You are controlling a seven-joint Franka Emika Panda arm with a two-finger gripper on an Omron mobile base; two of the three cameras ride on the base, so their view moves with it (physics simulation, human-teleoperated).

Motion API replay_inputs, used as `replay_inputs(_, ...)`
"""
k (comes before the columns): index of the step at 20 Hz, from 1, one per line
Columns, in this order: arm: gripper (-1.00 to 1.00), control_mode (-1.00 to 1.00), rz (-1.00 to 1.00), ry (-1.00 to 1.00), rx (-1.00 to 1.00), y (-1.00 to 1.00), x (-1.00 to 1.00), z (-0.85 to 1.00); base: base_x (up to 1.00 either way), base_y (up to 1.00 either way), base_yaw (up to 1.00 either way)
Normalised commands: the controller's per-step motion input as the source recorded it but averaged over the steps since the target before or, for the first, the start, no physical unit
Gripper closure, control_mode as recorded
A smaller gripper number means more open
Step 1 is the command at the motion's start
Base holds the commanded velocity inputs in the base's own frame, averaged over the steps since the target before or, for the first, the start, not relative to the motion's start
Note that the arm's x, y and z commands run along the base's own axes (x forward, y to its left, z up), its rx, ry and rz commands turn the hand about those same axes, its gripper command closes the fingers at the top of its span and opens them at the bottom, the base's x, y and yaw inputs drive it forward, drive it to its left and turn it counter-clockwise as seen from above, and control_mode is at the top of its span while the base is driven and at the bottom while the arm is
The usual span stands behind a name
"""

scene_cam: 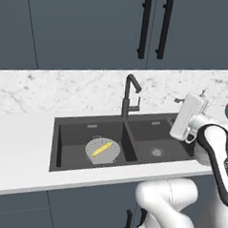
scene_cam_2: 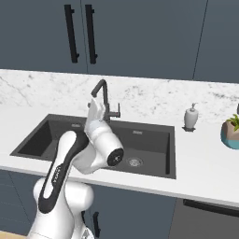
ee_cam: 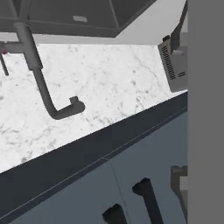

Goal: Put the colander in the sink, put the banana in the colander, and turn on the sink faucet and pour water over the colander.

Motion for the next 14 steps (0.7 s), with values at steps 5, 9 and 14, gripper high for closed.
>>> replay_inputs(5,-1.00,-1.00,0.31,-0.20,0.00,-0.15,0.00,0.00,0.00,0.00,0.00)
replay_inputs(9,-1.00,-1.00,0.39,-0.02,-0.09,0.00,0.03,0.00,0.00,0.00,0.00)
replay_inputs(14,-1.00,-1.00,0.33,-0.04,-0.03,0.00,0.00,0.02,0.00,0.00,0.00)
